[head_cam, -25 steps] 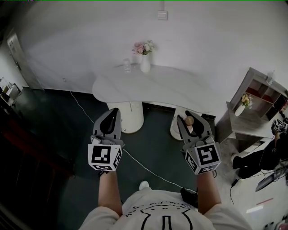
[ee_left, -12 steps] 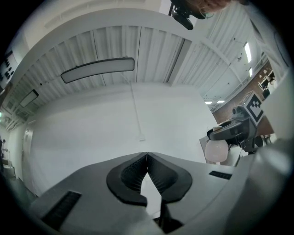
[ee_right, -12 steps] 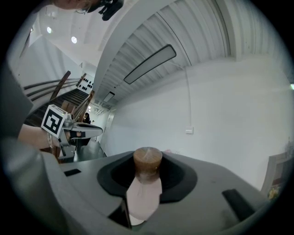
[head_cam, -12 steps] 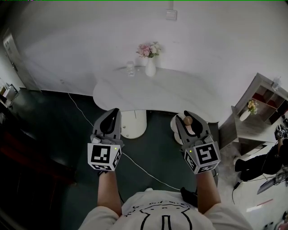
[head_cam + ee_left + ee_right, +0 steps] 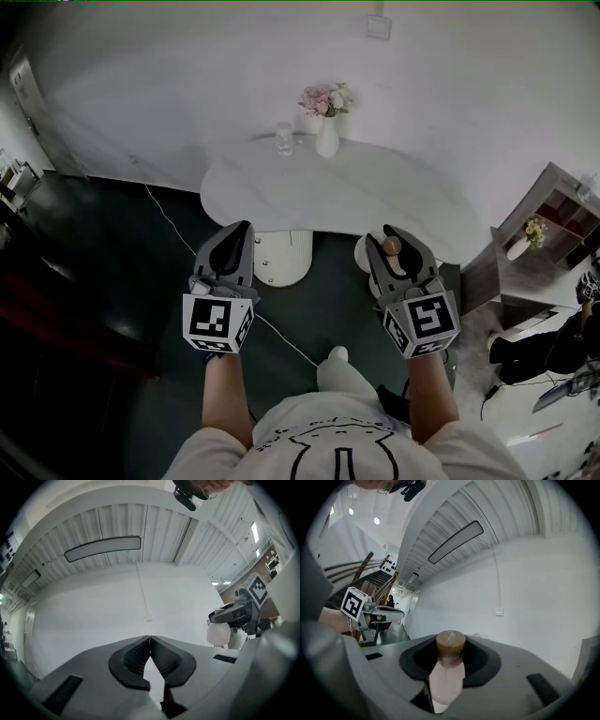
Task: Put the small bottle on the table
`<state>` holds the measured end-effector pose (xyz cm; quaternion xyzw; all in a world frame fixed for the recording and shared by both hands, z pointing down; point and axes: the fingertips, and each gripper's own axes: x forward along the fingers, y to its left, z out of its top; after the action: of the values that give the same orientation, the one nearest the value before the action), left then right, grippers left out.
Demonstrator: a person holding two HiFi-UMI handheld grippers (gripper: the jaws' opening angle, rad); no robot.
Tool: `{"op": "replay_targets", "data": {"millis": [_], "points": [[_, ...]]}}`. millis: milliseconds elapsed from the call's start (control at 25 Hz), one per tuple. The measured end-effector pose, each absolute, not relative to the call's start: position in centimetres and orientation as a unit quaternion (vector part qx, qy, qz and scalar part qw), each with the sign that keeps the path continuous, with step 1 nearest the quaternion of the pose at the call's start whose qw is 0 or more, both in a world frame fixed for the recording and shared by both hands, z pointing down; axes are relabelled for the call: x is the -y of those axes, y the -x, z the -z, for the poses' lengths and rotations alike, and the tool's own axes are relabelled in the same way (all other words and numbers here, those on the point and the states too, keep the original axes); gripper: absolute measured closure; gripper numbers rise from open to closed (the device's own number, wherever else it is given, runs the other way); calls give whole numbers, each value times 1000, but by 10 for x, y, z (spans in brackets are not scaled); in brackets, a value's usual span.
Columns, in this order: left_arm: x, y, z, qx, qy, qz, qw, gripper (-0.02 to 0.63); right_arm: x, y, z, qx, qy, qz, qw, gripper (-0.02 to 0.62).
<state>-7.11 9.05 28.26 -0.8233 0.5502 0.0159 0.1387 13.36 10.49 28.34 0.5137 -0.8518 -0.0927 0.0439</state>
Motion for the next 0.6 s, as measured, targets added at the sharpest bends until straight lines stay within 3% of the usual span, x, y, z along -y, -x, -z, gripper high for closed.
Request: {"op": "replay_targets", "data": {"millis": [600], "points": [[-8, 113, -305, -589, 797, -2, 132, 603, -1, -96, -313, 874, -479, 74, 39, 476]]}}
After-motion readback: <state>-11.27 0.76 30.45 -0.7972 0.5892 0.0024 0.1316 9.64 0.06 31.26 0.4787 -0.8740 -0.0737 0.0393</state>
